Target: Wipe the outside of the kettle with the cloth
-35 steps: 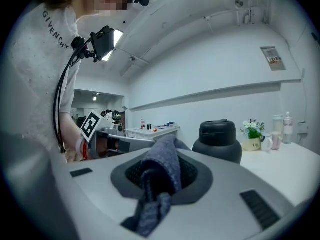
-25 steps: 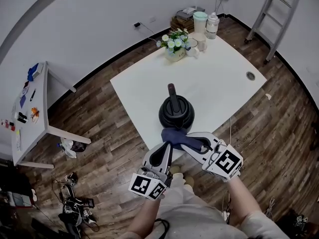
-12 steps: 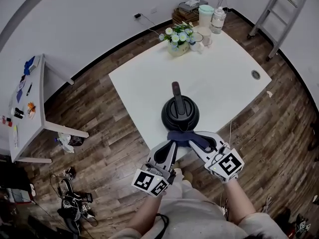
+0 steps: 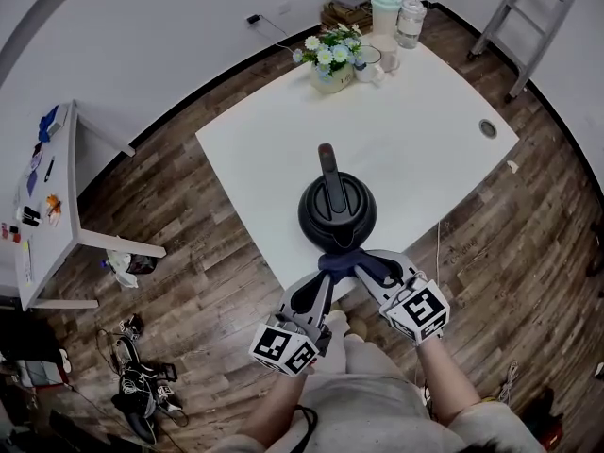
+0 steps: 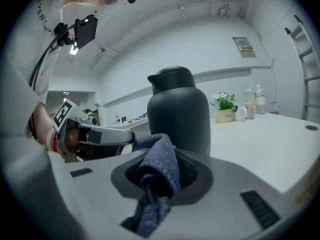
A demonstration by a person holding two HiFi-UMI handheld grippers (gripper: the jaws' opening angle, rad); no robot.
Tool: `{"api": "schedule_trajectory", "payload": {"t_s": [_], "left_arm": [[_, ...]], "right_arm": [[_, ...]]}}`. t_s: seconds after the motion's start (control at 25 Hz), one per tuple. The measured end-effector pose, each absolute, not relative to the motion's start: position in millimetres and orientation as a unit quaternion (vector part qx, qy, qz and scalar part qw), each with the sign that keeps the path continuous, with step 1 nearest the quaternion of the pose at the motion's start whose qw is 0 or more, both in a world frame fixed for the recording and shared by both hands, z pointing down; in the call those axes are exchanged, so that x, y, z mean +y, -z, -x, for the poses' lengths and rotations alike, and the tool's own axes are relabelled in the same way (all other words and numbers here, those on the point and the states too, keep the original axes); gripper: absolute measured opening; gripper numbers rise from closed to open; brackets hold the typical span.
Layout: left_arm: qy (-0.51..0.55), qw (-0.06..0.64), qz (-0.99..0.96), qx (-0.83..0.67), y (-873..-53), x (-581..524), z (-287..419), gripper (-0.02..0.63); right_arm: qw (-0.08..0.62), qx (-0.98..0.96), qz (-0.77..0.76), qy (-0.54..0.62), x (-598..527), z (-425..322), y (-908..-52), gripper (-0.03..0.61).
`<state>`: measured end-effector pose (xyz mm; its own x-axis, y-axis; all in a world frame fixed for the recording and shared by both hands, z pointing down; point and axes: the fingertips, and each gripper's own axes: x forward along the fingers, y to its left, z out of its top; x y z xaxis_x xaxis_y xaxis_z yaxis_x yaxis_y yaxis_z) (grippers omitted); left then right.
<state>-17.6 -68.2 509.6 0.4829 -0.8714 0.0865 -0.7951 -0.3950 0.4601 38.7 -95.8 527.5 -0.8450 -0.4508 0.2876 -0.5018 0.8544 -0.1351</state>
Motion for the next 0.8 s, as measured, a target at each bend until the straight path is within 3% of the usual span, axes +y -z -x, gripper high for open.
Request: {"api": "schedule_trajectory", "payload": {"t_s": [0.28,0.6,0.8], "left_arm": [[0.02,0.122,-0.862,-0.492,-495,-65,0,0.008],[0.026,0.083,-0.895,-0.438,-446,-70,-39,0.006],[0.029,0.082,-0.898,-0.432,-437,-71,-49,0.006]], "right_arm": [[0.172,-0.942,-0.283,-0.048,-95,-49,-526,0.067],[0.063,-0.936,-0.337,0.082,-105,-84,-377,0.067],[0.151,-0.915,-0.353,0.122,-128,-84,-403,0.067]]}}
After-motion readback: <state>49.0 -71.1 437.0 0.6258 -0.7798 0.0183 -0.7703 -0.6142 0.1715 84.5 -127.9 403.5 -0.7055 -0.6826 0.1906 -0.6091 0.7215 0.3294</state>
